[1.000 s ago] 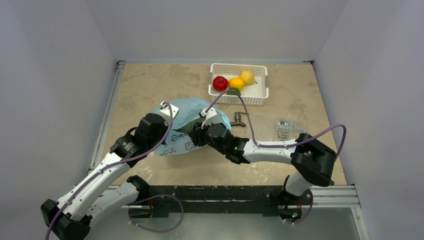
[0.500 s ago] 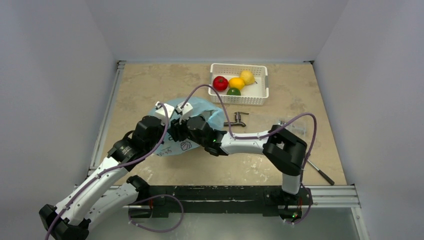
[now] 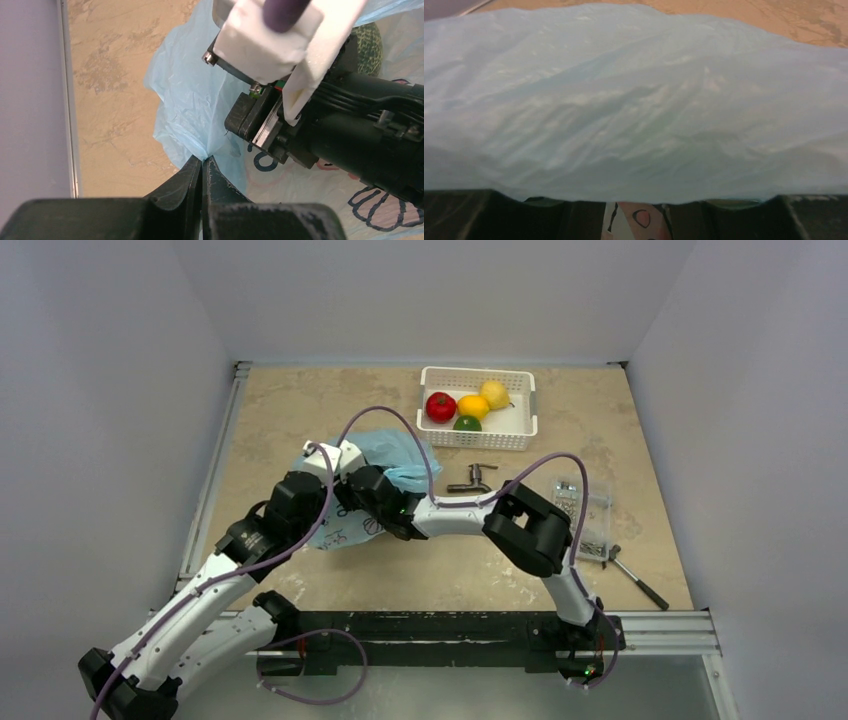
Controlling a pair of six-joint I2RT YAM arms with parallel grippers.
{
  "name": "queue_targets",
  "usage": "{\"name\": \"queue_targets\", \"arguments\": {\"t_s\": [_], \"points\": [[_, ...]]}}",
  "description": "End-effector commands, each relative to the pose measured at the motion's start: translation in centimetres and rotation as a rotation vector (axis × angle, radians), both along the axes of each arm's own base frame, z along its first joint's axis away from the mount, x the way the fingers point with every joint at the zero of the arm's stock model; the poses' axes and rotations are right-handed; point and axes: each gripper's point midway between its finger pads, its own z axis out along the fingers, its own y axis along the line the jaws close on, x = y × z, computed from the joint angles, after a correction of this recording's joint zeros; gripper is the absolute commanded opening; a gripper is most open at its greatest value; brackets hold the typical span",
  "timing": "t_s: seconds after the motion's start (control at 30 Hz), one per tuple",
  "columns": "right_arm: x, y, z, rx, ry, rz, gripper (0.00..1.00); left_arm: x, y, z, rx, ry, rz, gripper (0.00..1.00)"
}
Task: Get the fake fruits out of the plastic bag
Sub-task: Take out the fake fruit from the plastic bag.
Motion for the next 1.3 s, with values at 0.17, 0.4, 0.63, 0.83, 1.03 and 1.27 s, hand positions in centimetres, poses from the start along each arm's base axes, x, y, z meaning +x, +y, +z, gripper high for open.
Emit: {"name": "queue_targets", "arguments": {"t_s": [0.17, 0.4, 0.63, 0.83, 1.03, 1.27], "points": [[3.9, -0.8, -0.6, -0.119, -0.113, -0.057, 0.65, 0.8, -0.1, 1.1, -0.035, -0.036, 0.041, 0.00], [5.7, -0.4, -0.5, -0.099, -0.176, -0.096, 0.82, 0.8, -0.4, 0.8, -0.037, -0.027, 0.031, 0.00], [7.7, 0.3, 1.5, 0.024, -0.209, -0.185, 0.86, 0.7, -1.1, 0.9, -0.060, -0.025, -0.004, 0.00], [8.8, 1.6, 0.4, 0.050, -0.137, -0.236, 0.98, 0.6, -1.3, 1.2, -0.079, -0.037, -0.017, 0.00], [10.8, 2.1, -3.1, 0.067, 0.006, -0.378, 0.96, 0.4, -2.6, 2.1, -0.144, -0.070, -0.089, 0.00], [12.0, 1.6, -3.2, 0.089, 0.049, -0.411, 0.75, 0.2, -2.6, 2.5, -0.163, -0.096, -0.097, 0.00]]}}
